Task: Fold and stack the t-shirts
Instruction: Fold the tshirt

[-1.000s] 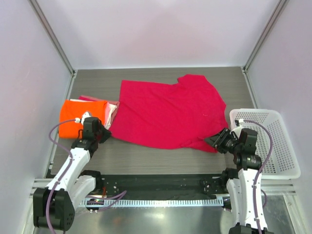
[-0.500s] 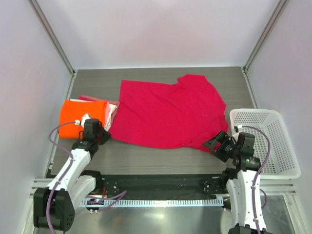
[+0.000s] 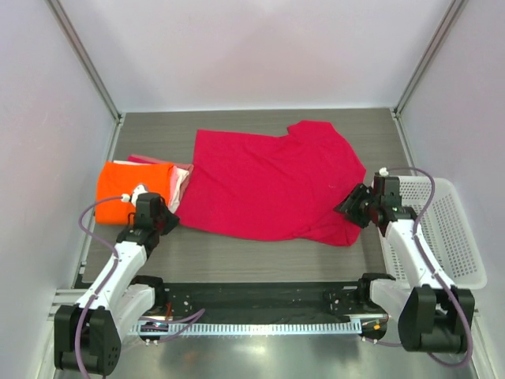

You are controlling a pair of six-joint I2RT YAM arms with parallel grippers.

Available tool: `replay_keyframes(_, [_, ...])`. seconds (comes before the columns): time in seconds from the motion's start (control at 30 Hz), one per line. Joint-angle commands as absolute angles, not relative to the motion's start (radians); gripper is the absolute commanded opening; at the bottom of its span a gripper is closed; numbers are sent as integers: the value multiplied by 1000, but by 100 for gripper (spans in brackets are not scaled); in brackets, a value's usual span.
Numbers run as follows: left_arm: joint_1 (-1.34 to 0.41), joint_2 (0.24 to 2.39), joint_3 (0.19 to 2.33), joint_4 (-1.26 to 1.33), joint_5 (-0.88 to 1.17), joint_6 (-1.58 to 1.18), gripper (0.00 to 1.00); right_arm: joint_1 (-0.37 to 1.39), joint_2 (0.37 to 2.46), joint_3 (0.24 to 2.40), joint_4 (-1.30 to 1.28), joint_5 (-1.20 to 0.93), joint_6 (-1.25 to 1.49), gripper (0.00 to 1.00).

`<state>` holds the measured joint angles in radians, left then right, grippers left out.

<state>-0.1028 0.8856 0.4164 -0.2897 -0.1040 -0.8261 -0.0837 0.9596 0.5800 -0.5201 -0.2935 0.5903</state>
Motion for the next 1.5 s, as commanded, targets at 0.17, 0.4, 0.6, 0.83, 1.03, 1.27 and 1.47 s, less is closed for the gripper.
replay_keyframes(0.17, [-103, 881, 451, -301, -115, -816, 0, -20, 1156, 673, -388, -25, 534, 46])
replay_keyframes(0.4, [-103, 896, 451, -290, -120, -821, 0, 0, 1253, 666, -350, -51, 497, 43])
replay_keyframes(0.6, [-103, 907, 454, -291, -124, -822, 0, 0, 1252, 646, -316, -140, 499, 38])
replay_keyframes(0.83, [-103, 913, 459, -298, -138, -836, 0, 0, 1282, 650, -305, -222, 491, 9])
replay_keyframes(1.03, [-103, 936, 483, -319, -146, -839, 0, 0, 1261, 646, -319, -163, 476, 34])
replay_keyframes(1.27, [-103, 936, 483, -319, -150, -842, 0, 0, 1232, 629, -334, -81, 471, 49])
replay_keyframes(1.47, [-103, 939, 483, -318, -153, -844, 0, 46, 1258, 618, -331, -144, 483, 46])
